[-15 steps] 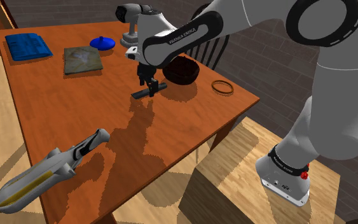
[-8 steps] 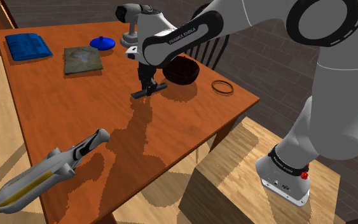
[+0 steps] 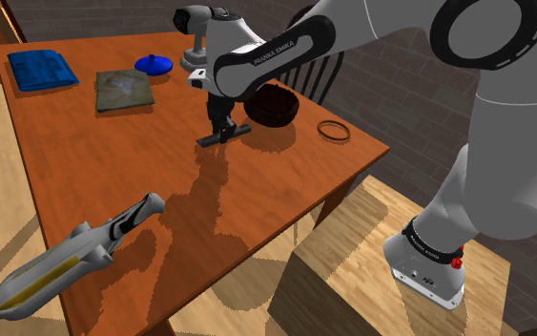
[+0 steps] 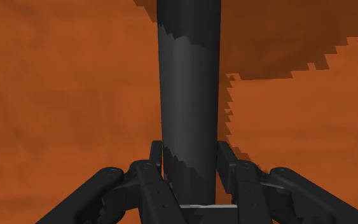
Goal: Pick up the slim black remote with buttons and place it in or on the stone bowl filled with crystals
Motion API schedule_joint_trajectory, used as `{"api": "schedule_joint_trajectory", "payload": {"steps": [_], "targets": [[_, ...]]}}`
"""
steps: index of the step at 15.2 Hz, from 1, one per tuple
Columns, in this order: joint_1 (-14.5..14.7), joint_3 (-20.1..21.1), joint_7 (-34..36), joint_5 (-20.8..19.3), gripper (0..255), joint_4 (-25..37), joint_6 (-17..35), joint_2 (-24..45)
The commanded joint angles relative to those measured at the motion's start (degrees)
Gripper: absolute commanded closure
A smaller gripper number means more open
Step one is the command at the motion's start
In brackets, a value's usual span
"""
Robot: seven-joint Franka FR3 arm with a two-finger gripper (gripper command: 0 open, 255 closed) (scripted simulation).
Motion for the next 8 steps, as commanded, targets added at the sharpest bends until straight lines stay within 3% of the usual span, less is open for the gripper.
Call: {"api": "schedule_joint_trajectory", "payload": {"steps": [1,8], "targets": [[-0.02,-0.01,-0.02,0.02,255,0.27,-0.92,-0.55],[-0.04,0.04,-0.20,0.15,255,2.18,-5.34,-3.06]]}}
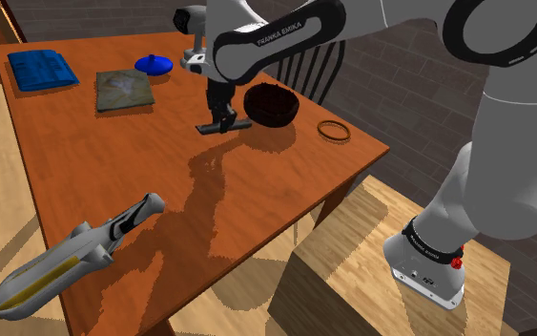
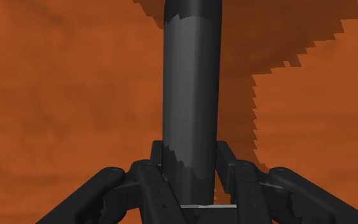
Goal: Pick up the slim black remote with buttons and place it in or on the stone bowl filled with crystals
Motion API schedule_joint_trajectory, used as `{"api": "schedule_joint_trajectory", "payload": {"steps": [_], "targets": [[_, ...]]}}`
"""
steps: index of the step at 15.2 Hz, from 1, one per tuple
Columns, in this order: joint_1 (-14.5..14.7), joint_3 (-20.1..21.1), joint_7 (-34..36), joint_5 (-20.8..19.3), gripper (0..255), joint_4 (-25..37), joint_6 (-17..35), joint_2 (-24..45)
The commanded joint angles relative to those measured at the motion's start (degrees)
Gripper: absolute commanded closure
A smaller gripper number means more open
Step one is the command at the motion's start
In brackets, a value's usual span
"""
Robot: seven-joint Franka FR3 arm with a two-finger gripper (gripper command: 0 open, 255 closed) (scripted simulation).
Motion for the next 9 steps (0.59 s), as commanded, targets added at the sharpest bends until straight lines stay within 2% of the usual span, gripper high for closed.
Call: {"api": "schedule_joint_trajectory", "payload": {"steps": [1,9], "targets": [[0.01,0.01,-0.03,0.03,255,0.56,-1.29,-0.72],[0.00,0.06,-0.21,0.15,255,3.65,-6.60,-2.93]]}}
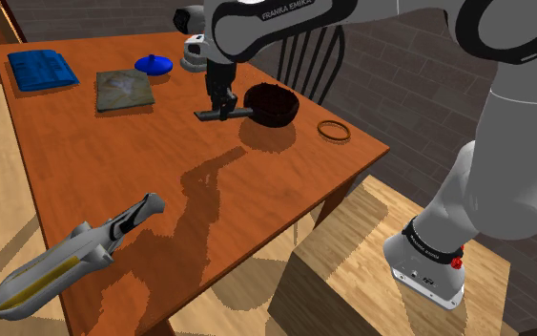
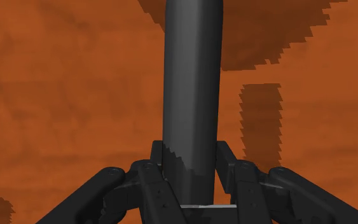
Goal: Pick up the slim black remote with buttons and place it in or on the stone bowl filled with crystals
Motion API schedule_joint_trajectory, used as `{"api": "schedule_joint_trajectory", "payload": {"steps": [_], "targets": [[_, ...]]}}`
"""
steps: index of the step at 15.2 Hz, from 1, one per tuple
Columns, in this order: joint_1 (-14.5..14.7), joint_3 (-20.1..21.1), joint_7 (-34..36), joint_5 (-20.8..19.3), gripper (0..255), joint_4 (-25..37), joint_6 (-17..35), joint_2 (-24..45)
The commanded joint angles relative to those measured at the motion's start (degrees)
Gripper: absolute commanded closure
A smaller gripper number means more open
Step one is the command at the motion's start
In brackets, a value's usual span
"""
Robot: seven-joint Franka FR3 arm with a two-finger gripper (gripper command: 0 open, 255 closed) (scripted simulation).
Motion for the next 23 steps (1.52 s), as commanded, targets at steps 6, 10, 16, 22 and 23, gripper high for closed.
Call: {"api": "schedule_joint_trajectory", "payload": {"steps": [6,10,16,22,23], "targets": [[0.02,0.04,-0.15,0.09,255,3.32,-4.95,-1.62],[0.02,0.05,-0.23,0.13,255,5.59,-7.80,-2.20],[-0.76,-0.31,-1.53,0.38,255,7.49,-10.84,-3.38],[-5.46,-2.78,-8.95,1.58,255,2.32,-8.78,-6.64],[-6.23,-3.22,-10.23,1.77,255,1.73,-8.53,-6.99]]}}
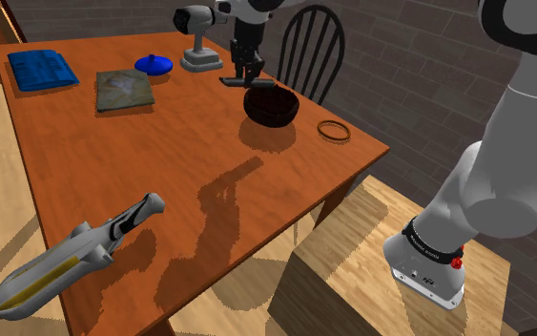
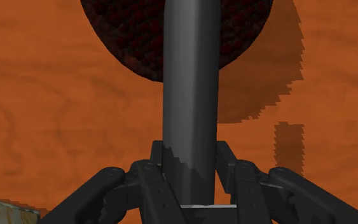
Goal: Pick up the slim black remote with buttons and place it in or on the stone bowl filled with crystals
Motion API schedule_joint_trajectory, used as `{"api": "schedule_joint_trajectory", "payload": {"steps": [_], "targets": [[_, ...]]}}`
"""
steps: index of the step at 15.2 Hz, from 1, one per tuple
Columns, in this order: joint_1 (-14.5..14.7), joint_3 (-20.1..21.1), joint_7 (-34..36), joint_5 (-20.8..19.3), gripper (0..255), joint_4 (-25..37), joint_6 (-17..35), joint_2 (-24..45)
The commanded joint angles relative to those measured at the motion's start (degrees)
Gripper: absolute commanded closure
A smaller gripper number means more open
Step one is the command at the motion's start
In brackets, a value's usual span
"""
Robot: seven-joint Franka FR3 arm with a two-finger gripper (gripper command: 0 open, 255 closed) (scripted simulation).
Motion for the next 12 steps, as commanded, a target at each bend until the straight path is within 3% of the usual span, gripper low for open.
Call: {"api": "schedule_joint_trajectory", "payload": {"steps": [1,8,12], "targets": [[-1.65,-0.93,-2.77,0.43,255,-1.09,0.42,-0.73],[-7.08,-4.19,-11.90,1.89,255,-2.64,1.35,-1.35],[-7.53,-4.42,-12.69,2.09,255,-4.38,3.55,-0.88]]}}
